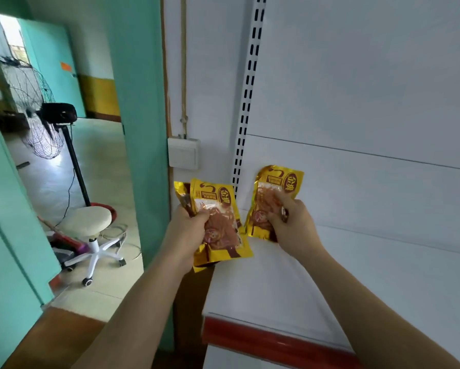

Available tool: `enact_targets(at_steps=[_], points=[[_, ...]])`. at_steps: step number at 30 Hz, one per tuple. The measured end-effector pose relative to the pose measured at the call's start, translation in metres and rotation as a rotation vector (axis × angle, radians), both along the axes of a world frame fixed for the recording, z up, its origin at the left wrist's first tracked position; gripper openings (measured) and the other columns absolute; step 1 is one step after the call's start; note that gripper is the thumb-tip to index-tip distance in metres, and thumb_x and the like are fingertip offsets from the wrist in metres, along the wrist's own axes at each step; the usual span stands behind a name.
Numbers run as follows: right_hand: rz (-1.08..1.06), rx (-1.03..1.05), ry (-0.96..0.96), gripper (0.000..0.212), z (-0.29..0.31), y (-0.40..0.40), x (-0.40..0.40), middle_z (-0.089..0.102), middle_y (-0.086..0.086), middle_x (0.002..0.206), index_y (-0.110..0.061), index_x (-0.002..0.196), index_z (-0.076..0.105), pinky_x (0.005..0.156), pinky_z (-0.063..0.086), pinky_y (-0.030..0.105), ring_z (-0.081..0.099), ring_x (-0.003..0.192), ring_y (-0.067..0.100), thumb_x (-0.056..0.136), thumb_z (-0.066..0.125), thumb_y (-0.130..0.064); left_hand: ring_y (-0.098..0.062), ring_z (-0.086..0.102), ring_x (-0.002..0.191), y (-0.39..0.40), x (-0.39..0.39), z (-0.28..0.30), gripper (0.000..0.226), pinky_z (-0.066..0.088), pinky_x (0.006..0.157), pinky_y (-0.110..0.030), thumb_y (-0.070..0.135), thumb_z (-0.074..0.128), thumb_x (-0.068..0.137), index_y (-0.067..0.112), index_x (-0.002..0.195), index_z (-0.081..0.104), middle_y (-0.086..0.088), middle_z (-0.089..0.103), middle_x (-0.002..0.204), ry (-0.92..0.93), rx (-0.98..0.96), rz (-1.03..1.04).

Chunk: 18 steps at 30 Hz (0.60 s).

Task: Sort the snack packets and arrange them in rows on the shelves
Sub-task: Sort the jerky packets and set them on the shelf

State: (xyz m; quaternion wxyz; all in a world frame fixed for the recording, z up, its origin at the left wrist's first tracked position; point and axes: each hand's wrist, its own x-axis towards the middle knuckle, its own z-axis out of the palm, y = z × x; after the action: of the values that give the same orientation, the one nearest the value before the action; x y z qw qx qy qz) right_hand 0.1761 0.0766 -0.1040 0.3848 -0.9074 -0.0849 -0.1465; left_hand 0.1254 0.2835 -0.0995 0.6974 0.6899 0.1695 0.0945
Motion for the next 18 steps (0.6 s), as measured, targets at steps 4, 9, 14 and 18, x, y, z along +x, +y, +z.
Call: enact_targets(at_steps=[4, 9, 14, 18], points=[[0.006, -0.278, 0.087, 0.058, -0.02, 0.015, 0.009, 0.044, 0.008, 0.125, -0.027, 0.155, 0.033, 0.097, 0.041, 0.031, 0.051, 0.116, 0.031, 0.101, 0.053, -0.034, -0.02, 0.074, 0.093, 0.013, 0.002, 0.003, 0.011, 0.059, 0.092, -0.047, 0.025, 0.058, 0.105, 0.028, 0.101, 0.068, 0.005, 0.077, 0.099, 0.018, -0.042, -0.069], [-0.068, -0.596, 0.205, 0.056, -0.033, 0.014, 0.016, 0.018, 0.009, 0.162, -0.043, 0.155, 0.018, 0.119, 0.022, 0.05, 0.019, 0.148, 0.033, 0.102, 0.017, -0.06, -0.023, 0.071, 0.102, 0.008, 0.001, 0.007, 0.013, 0.056, 0.099, -0.051, 0.026, 0.057, 0.106, 0.024, 0.114, 0.066, 0.001, 0.075, 0.11, 0.064, -0.043, -0.139], [-0.012, -0.728, 0.194, 0.078, -0.046, 0.01, 0.031, 0.023, 0.001, 0.162, -0.049, 0.15, 0.021, 0.112, 0.026, 0.057, 0.019, 0.146, 0.035, 0.081, -0.002, -0.077, -0.024, 0.073, 0.102, 0.0, 0.004, 0.009, 0.015, 0.055, 0.101, -0.052, 0.027, 0.056, 0.106, 0.026, 0.114, 0.069, 0.002, 0.076, 0.11, 0.075, -0.021, -0.172], [-0.044, -0.607, 0.224, 0.066, -0.025, 0.012, 0.016, 0.024, 0.004, 0.16, -0.041, 0.15, 0.027, 0.112, 0.03, 0.053, 0.022, 0.145, 0.034, 0.092, 0.011, -0.067, -0.024, 0.071, 0.107, -0.007, 0.003, 0.011, 0.013, 0.054, 0.103, -0.052, 0.024, 0.057, 0.106, 0.027, 0.111, 0.068, 0.002, 0.075, 0.112, 0.062, -0.034, -0.19]])
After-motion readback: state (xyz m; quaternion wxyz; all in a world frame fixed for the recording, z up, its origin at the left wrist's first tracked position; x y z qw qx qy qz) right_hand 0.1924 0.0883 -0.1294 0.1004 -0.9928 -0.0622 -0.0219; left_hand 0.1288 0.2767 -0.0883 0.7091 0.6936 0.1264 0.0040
